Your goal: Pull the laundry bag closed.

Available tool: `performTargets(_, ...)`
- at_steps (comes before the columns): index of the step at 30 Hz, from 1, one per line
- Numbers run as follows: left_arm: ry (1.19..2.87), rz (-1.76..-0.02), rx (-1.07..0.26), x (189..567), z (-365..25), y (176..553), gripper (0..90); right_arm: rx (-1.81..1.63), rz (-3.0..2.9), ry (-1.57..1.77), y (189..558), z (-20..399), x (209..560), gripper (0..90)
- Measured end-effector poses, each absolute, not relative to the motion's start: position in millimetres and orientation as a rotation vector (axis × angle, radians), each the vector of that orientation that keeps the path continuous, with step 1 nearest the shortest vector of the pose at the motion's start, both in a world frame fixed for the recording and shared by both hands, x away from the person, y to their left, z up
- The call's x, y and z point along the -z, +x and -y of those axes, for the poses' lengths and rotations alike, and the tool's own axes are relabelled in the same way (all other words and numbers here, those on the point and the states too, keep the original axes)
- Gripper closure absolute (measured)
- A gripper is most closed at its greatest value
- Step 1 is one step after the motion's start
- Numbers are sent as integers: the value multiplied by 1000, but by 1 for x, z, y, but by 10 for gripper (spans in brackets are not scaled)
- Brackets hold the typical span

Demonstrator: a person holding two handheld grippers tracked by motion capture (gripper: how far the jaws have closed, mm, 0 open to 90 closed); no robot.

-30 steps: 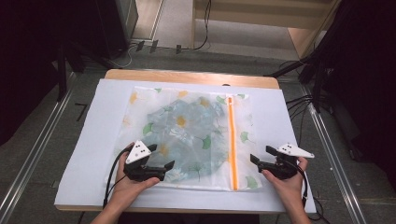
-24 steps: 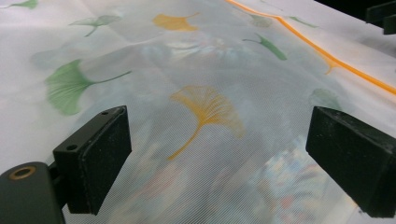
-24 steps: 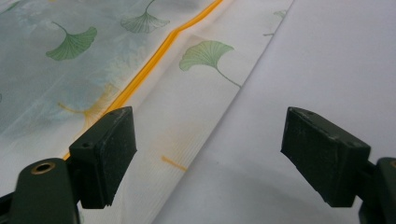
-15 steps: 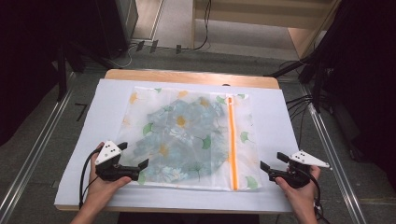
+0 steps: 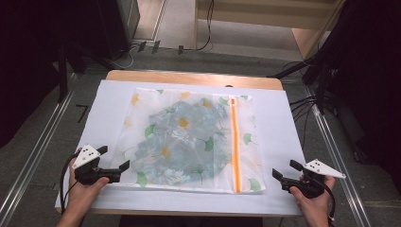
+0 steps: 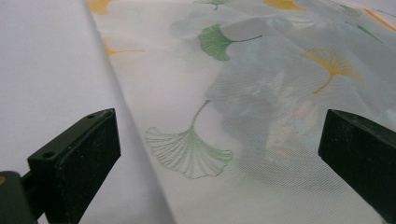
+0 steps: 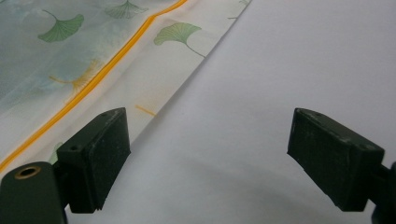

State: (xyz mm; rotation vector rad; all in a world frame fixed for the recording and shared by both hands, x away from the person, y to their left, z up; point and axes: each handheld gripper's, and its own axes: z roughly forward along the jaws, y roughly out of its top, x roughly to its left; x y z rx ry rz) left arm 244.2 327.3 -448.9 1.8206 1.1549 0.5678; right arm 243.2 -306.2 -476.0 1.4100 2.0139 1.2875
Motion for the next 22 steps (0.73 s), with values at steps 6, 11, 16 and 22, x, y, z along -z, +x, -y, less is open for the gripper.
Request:
performTargets(6, 1799, -1178, -595, 452, -350, 241, 0, -1278, -1981, 1432, 235, 319, 476, 126)
performTargets(11, 1820, -1140, -597, 453, -346, 239, 0, -1302, -1965, 1447, 234, 323, 481, 126)
performTargets(16, 1817, -1155, -581, 455, -347, 240, 0, -1312, -1964, 1461, 234, 323, 484, 126)
performTargets(22, 1815, -1155, -578, 455, -347, 241, 0, -1312, -1964, 1469, 235, 323, 485, 127)
